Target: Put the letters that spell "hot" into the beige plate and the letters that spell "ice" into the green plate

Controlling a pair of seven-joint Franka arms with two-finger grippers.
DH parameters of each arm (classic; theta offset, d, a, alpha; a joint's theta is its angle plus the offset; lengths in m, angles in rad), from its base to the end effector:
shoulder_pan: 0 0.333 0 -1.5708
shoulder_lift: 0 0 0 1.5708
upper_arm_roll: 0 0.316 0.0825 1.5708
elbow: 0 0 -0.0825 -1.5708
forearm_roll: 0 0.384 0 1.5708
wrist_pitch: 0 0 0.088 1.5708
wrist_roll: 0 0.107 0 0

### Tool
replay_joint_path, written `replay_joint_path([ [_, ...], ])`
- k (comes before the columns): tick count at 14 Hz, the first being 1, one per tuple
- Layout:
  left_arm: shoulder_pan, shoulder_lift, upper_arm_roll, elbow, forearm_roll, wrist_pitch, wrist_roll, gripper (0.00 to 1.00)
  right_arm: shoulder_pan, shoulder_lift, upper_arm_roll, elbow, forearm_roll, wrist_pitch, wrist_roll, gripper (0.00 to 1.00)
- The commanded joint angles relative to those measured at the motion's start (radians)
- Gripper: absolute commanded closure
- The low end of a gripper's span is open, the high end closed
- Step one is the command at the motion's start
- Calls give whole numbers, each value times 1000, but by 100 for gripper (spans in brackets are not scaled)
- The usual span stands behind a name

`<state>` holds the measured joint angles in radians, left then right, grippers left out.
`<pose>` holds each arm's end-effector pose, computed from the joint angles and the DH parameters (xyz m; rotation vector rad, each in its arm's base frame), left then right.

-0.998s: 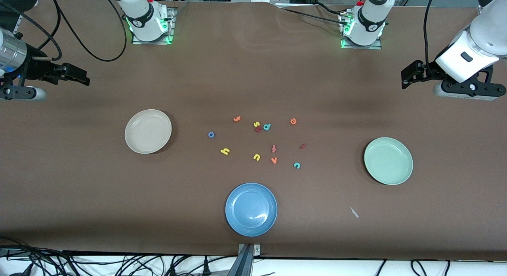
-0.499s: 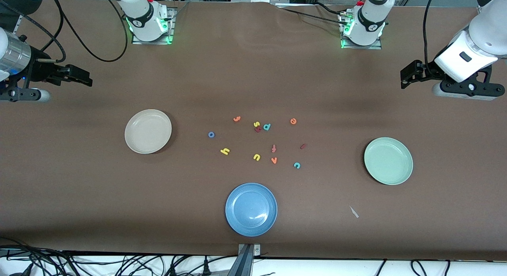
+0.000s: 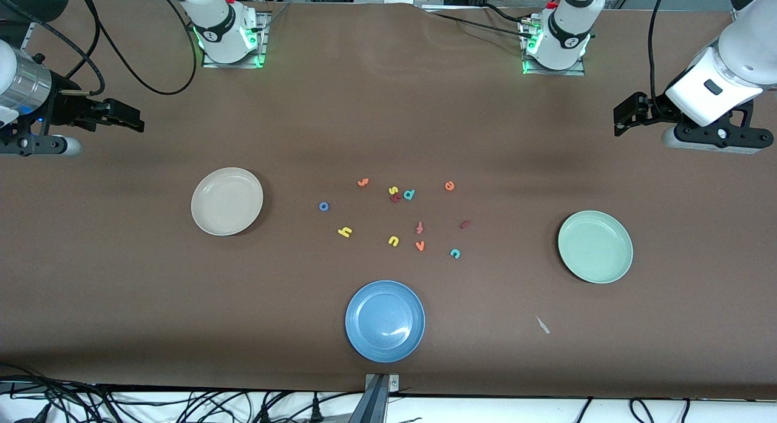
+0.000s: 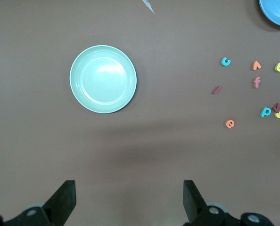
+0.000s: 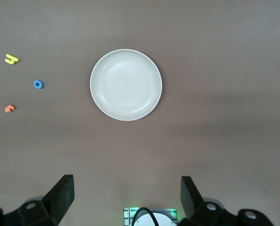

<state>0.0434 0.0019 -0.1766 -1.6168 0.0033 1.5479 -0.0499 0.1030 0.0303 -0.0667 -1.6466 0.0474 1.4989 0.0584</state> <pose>0.5460 -0.0727 0.5999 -3.1275 0.1304 0.1099 0.5497 0.0258 0.5670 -3.0919 0.0357 0.2788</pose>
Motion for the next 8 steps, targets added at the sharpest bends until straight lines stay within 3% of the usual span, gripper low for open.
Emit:
replay_joint_path([
  [1,1,13,-1,31,9,-20,13,0,4,-4,-2,1,-9,-6,-9,0],
  [8,1,13,-1,29,3,-20,13,0,4,-6,-2,1,-7,-8,-9,0],
])
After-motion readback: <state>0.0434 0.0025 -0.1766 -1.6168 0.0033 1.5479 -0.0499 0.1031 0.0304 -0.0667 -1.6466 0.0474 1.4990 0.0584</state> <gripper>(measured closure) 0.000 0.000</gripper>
